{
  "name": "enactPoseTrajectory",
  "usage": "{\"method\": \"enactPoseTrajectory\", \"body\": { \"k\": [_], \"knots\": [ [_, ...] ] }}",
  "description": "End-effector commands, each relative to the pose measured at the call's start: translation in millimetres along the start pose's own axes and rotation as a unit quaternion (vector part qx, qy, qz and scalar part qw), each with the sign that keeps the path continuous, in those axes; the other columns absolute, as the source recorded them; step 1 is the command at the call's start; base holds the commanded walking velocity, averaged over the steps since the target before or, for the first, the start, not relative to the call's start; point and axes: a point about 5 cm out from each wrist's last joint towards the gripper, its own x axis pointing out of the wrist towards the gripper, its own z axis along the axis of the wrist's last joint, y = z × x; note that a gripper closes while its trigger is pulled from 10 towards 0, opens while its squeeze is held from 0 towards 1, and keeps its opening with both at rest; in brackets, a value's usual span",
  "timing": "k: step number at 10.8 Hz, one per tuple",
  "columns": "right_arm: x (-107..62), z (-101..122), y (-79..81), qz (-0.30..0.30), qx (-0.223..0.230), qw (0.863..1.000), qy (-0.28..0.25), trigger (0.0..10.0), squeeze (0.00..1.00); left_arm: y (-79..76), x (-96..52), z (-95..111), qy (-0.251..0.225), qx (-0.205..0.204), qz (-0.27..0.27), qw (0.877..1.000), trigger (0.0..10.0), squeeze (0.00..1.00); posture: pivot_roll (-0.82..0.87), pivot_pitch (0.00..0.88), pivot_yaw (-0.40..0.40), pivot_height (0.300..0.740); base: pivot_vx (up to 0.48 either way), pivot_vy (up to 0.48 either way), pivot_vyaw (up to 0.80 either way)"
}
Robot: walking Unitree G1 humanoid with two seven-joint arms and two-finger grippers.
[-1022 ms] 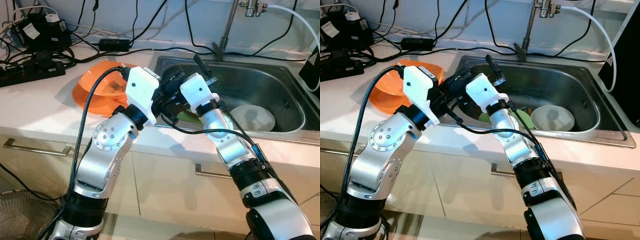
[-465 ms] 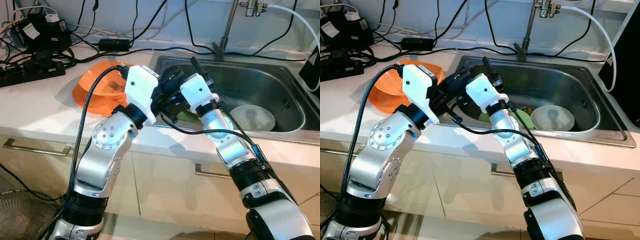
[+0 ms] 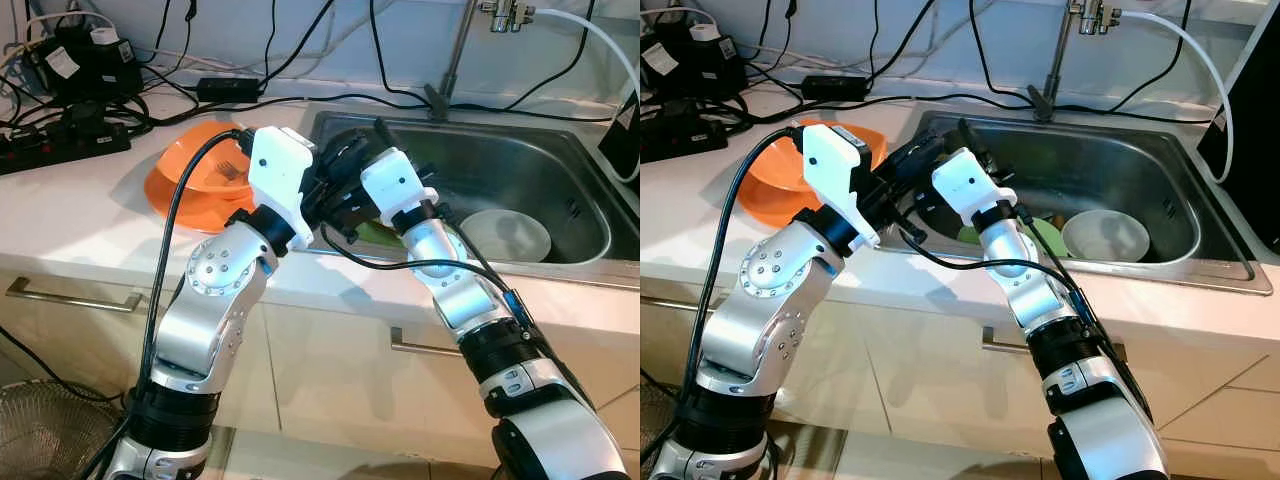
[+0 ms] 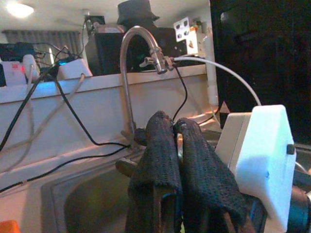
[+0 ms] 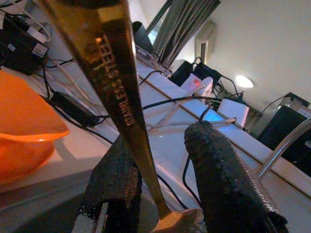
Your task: Kitchen organization
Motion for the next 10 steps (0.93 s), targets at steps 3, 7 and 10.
{"method": "enactPoseTrajectory", "body": {
  "k": [3, 7, 10],
  "knots": [
    [-2.2, -0.8, -3.3, -0.009, 0.010, 1.000, -0.001, 0.0, 0.00, 1.6, 1.4, 6.7, -0.007, 0.007, 0.007, 1.000, 10.0, 0.00, 0.23, 0.032, 0.018, 0.740, 0.000, 0.000, 0.00],
    [-2.6, 0.1, -2.5, -0.009, 0.011, 1.000, -0.004, 0.0, 0.00, 4.2, 1.5, 4.7, -0.001, 0.013, 0.018, 1.000, 10.0, 0.00, 0.23, 0.025, 0.020, 0.740, 0.000, 0.000, 0.00],
    [-4.3, -3.2, -3.1, -0.010, 0.012, 1.000, 0.002, 0.0, 0.00, 4.8, 1.1, 1.7, 0.005, -0.003, 0.020, 1.000, 10.0, 1.00, 0.23, 0.032, 0.020, 0.740, 0.000, 0.000, 0.00]
  ]
}}
